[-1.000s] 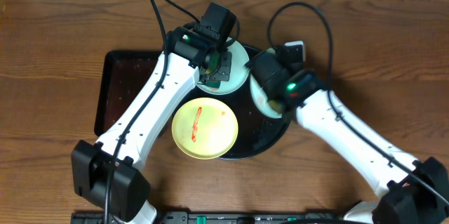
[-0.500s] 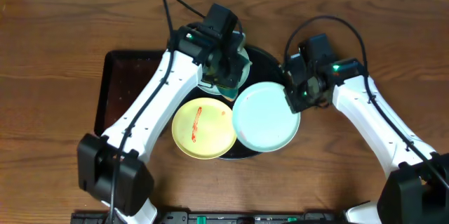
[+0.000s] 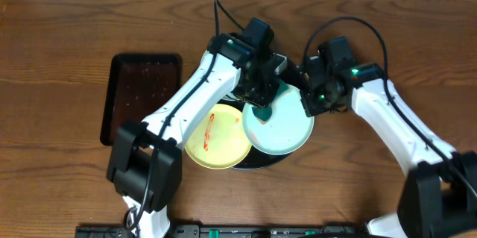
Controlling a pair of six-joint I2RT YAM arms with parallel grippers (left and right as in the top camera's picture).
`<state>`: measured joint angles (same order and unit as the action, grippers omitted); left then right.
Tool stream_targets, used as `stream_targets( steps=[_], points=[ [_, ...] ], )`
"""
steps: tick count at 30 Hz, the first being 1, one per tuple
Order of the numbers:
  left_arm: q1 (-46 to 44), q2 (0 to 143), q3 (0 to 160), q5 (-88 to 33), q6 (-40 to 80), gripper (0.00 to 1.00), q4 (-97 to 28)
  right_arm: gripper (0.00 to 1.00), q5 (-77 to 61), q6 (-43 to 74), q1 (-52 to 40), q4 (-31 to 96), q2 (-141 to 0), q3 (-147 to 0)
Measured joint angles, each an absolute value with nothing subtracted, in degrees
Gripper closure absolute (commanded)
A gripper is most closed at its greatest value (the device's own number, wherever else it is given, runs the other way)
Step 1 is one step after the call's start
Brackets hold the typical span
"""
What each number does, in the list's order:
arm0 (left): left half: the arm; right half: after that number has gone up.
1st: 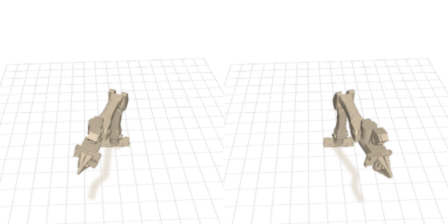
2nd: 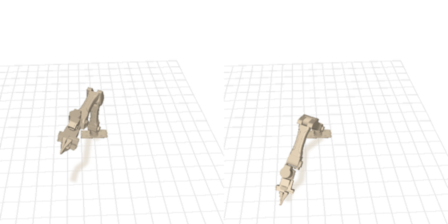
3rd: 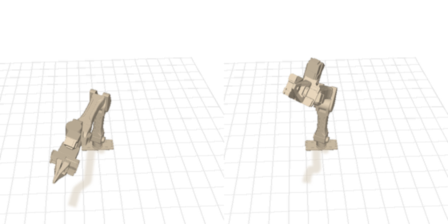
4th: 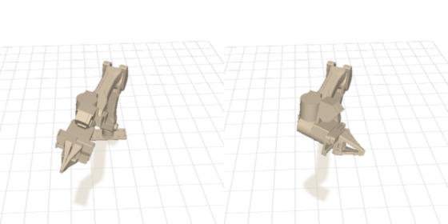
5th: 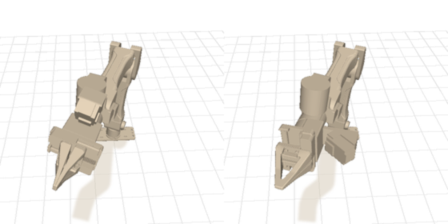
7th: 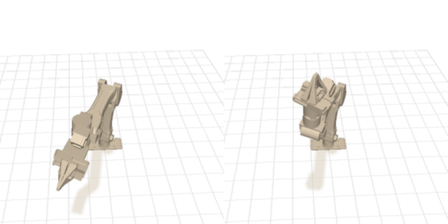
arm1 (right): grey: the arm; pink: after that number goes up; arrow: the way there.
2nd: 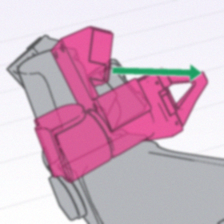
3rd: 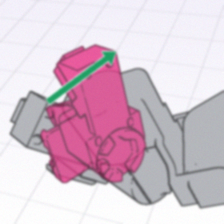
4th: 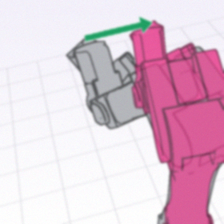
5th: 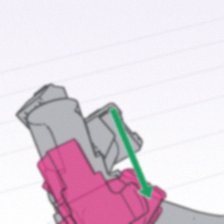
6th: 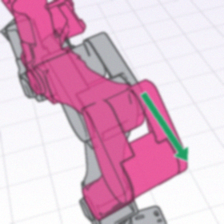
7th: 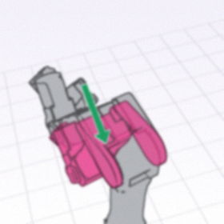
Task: Clean dirty plates on tray and stack at the side
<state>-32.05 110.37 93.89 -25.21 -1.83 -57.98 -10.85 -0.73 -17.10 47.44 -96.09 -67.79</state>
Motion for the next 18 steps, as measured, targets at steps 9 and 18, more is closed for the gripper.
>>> stream_targets(
  steps=[9, 18],
  points=[
    [-32.0, 114.0, 93.9, -25.1, -2.0, 0.93, -55.1, 0.99, -11.7, 0.9, -14.3, 47.5, -103.0, -67.8],
    [-32.1, 119.6, 93.9, -24.9, -2.0, 0.93, -56.7, 0.99, -12.0, 1.1, -14.3, 47.4, -103.0, -67.8]
  ],
)
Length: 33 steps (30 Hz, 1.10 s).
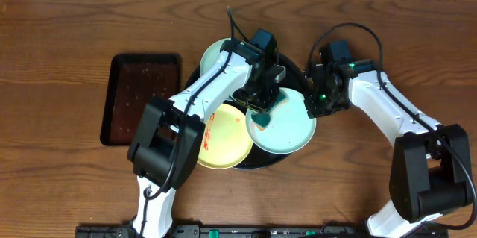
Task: Clean dirty plates on tray and stack at the side
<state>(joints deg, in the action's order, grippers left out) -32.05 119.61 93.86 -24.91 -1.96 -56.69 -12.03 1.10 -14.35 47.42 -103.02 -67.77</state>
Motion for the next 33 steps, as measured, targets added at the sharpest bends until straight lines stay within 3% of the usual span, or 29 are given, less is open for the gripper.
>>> stream_targets(
  steps=[33],
  points=[
    [-32.1, 124.9, 93.9, -26.7, 1.3, 0.93, -56.6, 0.99, -10.3, 1.5, -13.1, 47.7, -103.1, -67.8]
  ],
)
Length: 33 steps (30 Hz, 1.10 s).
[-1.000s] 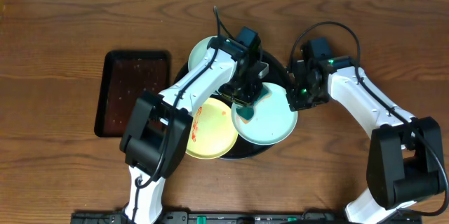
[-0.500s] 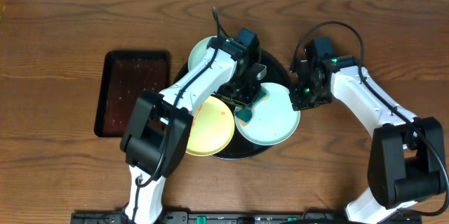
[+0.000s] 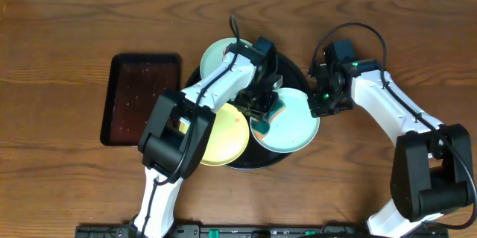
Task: Clean dirty plates on tray and stack at the side
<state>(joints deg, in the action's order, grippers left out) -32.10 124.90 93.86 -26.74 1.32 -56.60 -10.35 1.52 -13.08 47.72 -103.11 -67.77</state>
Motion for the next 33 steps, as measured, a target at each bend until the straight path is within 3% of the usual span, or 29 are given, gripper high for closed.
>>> stream_targets(
  steps=[12, 22, 33],
  points=[
    [-32.3, 125.1, 93.8, -26.9, 4.7, 0.93, -43.3, 0.99, -6.8, 2.6, -12.4, 47.5, -103.1, -67.8],
    [-31.1, 123.5, 94.4, -26.2, 5.5, 0.93, -43.1, 0.99, -7.5, 2.8, -12.6, 47.3, -103.1, -67.8],
    [-22.9, 109.8, 96.9, -20.6, 7.8, 0.93, -47.2, 0.99, -9.6, 3.5, -13.3, 46.9, -103.1, -67.7]
  ],
)
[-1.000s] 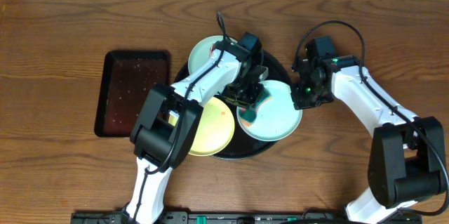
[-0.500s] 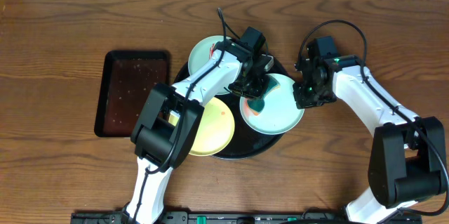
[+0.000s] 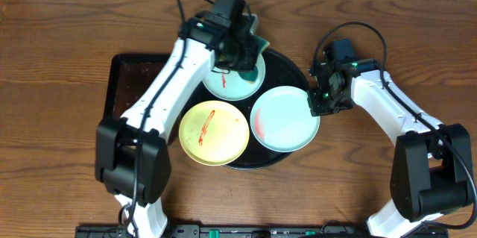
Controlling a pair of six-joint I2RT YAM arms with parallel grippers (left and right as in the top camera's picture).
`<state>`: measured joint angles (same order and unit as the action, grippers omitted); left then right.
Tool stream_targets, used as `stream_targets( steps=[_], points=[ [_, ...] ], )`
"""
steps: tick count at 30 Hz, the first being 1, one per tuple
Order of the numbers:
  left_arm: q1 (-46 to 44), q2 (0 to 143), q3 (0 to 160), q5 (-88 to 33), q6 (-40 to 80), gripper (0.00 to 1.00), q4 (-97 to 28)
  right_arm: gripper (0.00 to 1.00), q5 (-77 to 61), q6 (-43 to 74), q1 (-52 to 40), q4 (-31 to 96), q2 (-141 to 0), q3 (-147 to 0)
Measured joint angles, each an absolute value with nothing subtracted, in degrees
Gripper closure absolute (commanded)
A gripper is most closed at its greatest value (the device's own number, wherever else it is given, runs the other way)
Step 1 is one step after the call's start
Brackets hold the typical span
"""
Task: Clean dirty plates on tray and stack at the side
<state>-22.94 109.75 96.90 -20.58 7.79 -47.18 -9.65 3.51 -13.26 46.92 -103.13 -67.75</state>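
Note:
A black round tray [image 3: 292, 65] holds three plates. The front-left one is a yellow plate [image 3: 214, 133] with a red streak. At the front right lies a light blue plate [image 3: 287, 122] with a red smear near its left edge. A pale green plate [image 3: 227, 87] at the back carries a small red mark. My left gripper [image 3: 247, 57] hovers over that back plate's far edge, shut on a green sponge [image 3: 258, 44]. My right gripper [image 3: 316, 102] is shut on the right rim of the light blue plate.
A dark rectangular tray [image 3: 134, 96] lies on the wooden table to the left of the round tray, partly under the left arm. The right arm reaches in from the front right, its cable looping above the wrist.
My left gripper with the sponge has gone from the left part of the light blue plate to the back, over the pale green plate. The right gripper still holds the blue plate's rim.
At the oldest moment the left gripper pressed the sponge on the light blue plate's upper left while the right gripper held its rim. Then the sponge stood lower on that plate. Now the sponge is off it, and a red smear still shows.

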Motion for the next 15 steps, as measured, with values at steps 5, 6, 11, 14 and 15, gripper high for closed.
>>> stream_targets(
  steps=[5, 6, 11, 14, 15],
  points=[
    [-22.6, 109.6, 96.9, -20.5, 7.9, 0.93, -48.6, 0.92, -9.8, 5.4, -13.3, 45.7, -103.1, -67.8],
    [-22.6, 109.6, 96.9, -20.4, 7.9, 0.93, -48.7, 0.88, -9.8, 5.9, -13.3, 45.7, -103.2, -67.8],
    [-22.6, 109.6, 96.9, -20.4, 7.9, 0.93, -48.8, 0.74, -10.0, 9.2, -13.4, 46.3, -103.6, -67.8],
    [-22.6, 109.6, 96.9, -20.4, 7.9, 0.92, -48.8, 0.73, -10.1, 10.8, -13.8, 46.5, -103.9, -67.7],
    [-22.6, 109.6, 96.9, -20.4, 7.9, 0.93, -48.8, 0.73, -10.1, 11.2, -13.9, 46.6, -103.9, -67.7]
  ],
)
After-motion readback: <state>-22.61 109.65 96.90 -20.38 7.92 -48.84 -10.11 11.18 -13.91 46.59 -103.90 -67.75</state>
